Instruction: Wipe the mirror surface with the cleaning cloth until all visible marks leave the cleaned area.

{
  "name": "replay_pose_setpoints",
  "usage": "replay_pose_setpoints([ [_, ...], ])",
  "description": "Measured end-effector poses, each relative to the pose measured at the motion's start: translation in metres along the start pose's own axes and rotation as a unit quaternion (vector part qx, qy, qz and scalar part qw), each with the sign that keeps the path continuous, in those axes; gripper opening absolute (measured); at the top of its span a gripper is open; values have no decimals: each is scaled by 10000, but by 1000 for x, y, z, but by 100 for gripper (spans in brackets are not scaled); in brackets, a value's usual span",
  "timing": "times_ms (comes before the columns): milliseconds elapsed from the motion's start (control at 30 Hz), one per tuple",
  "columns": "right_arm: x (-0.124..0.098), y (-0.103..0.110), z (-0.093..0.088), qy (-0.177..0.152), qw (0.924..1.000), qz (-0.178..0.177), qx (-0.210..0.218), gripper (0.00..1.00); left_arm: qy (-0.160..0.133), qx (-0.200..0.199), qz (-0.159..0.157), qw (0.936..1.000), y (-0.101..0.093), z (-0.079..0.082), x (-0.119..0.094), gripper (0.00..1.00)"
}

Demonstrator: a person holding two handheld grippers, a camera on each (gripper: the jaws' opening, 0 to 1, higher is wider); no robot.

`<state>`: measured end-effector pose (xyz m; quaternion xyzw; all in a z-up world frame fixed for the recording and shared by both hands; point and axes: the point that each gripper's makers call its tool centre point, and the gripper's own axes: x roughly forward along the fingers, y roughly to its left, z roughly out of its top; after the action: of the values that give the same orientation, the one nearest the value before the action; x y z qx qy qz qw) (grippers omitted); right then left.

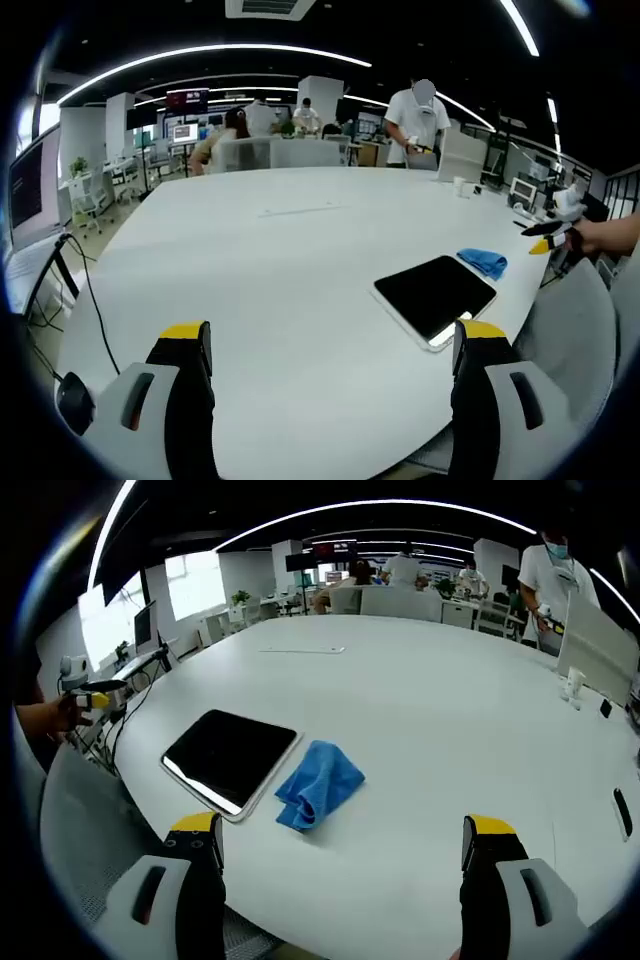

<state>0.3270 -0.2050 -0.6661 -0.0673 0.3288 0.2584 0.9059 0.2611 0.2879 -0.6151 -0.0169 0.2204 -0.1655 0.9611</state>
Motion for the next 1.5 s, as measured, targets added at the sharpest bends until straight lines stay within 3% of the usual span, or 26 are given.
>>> replay_pose_setpoints([
  [133, 2, 0, -2, 63, 9999, 12, -153, 99, 273, 82, 19, 9996, -4, -15, -1, 99],
  [200, 2, -3, -2, 33, 10000, 0, -83, 99, 274, -2, 48, 9996, -4, -16, -1, 99],
  [467, 2, -1, -1, -19, 10000, 41, 21, 99, 251, 67, 19, 9997, -8, -11, 1, 99],
  [600, 2, -1, -1, -56, 9999, 37, 91, 99, 201, -205, -51, 9996, -11, -11, 4, 99],
  [1500, 2, -1, 1, -29, 9998, -11, 188, 99, 222, 60, -97, 9997, -13, -3, 7, 99],
])
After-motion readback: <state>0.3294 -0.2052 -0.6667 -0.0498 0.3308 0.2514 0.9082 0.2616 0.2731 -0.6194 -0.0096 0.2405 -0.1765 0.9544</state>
